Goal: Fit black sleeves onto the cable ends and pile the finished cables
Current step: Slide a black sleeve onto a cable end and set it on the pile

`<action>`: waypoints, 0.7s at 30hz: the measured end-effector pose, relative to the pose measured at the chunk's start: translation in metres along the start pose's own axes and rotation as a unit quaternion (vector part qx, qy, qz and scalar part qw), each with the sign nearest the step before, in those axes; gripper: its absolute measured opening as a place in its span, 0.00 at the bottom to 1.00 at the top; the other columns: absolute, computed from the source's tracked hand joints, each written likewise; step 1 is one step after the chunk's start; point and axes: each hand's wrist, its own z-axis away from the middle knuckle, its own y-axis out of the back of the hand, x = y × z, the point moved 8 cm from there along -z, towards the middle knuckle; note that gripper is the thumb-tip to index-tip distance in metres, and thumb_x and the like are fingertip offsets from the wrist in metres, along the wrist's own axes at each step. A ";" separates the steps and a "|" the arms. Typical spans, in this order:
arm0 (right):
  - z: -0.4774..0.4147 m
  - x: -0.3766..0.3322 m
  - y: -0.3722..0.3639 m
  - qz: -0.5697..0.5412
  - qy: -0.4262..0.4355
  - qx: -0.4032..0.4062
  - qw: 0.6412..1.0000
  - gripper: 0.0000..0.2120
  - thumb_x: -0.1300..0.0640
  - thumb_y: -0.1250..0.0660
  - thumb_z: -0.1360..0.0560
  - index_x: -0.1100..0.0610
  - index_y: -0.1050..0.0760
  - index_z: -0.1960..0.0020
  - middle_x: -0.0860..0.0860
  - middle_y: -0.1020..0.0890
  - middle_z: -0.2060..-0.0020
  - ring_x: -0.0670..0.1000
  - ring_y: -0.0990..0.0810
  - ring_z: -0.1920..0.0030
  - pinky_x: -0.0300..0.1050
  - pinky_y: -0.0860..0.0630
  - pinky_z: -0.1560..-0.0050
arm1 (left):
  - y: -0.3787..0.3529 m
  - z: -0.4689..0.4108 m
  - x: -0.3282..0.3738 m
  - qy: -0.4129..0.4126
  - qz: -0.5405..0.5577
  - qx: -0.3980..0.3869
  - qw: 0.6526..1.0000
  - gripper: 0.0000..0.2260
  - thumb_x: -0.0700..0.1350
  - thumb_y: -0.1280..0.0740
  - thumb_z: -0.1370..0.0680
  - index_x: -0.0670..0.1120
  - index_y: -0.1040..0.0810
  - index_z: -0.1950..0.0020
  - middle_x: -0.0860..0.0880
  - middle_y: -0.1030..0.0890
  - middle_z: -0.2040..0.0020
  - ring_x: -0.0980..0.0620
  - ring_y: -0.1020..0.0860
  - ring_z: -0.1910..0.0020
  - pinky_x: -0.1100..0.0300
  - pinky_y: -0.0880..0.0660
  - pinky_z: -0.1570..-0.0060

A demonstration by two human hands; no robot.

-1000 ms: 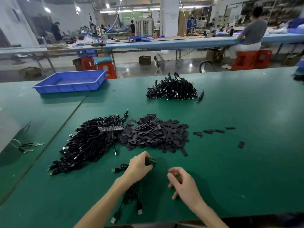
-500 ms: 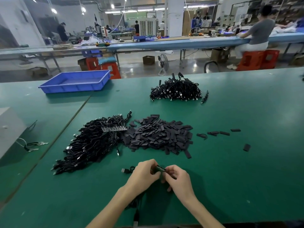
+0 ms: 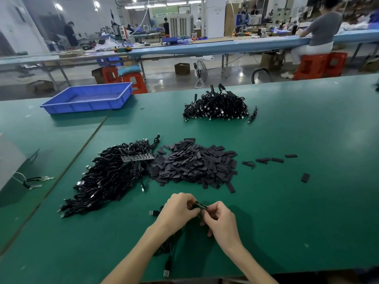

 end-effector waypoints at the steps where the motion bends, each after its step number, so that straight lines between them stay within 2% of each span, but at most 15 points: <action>1: -0.001 0.002 0.000 0.002 -0.004 0.003 1.000 0.06 0.60 0.28 0.20 0.59 0.24 0.54 0.51 0.14 0.65 0.48 0.20 0.73 0.43 0.24 0.73 | -0.001 0.000 0.000 0.003 0.001 0.007 1.000 0.04 0.49 0.27 0.24 0.50 0.17 0.51 0.56 0.17 0.59 0.59 0.19 0.59 0.57 0.19 0.54; 6: -0.002 0.005 0.003 0.007 -0.009 0.020 1.000 0.08 0.59 0.28 0.21 0.59 0.26 0.55 0.52 0.16 0.67 0.51 0.20 0.74 0.44 0.24 0.73 | -0.008 0.007 0.009 0.002 -0.047 0.089 0.995 0.05 0.49 0.30 0.22 0.50 0.22 0.55 0.56 0.21 0.60 0.58 0.23 0.60 0.58 0.23 0.57; 12: -0.004 0.004 0.012 -0.071 -0.004 0.058 0.996 0.05 0.60 0.32 0.18 0.59 0.27 0.52 0.54 0.17 0.66 0.55 0.20 0.75 0.44 0.24 0.72 | 0.010 0.006 0.000 -0.005 -0.047 0.146 0.988 0.03 0.47 0.32 0.19 0.50 0.23 0.48 0.57 0.23 0.51 0.58 0.24 0.55 0.60 0.24 0.53; 15: -0.003 0.006 0.020 -0.117 -0.002 0.093 0.989 0.03 0.60 0.34 0.17 0.59 0.27 0.49 0.55 0.17 0.65 0.53 0.20 0.72 0.42 0.22 0.67 | 0.038 0.006 -0.023 0.025 -0.026 0.190 0.981 0.01 0.43 0.32 0.19 0.48 0.22 0.47 0.56 0.23 0.52 0.56 0.24 0.56 0.58 0.24 0.53; 18: -0.003 0.008 0.024 -0.142 -0.008 0.121 0.982 0.03 0.58 0.36 0.16 0.57 0.26 0.47 0.54 0.16 0.61 0.49 0.19 0.67 0.44 0.21 0.60 | 0.051 0.009 -0.048 0.053 -0.078 0.193 0.977 0.03 0.41 0.33 0.18 0.46 0.23 0.45 0.51 0.22 0.50 0.51 0.24 0.56 0.53 0.24 0.54; 21: -0.005 0.001 0.020 -0.146 0.000 0.101 0.984 0.04 0.55 0.38 0.15 0.55 0.26 0.44 0.47 0.15 0.49 0.47 0.15 0.56 0.45 0.19 0.50 | 0.045 0.015 -0.065 0.094 -0.152 0.167 0.970 0.14 0.34 0.38 0.18 0.43 0.26 0.33 0.46 0.23 0.39 0.46 0.25 0.44 0.53 0.27 0.44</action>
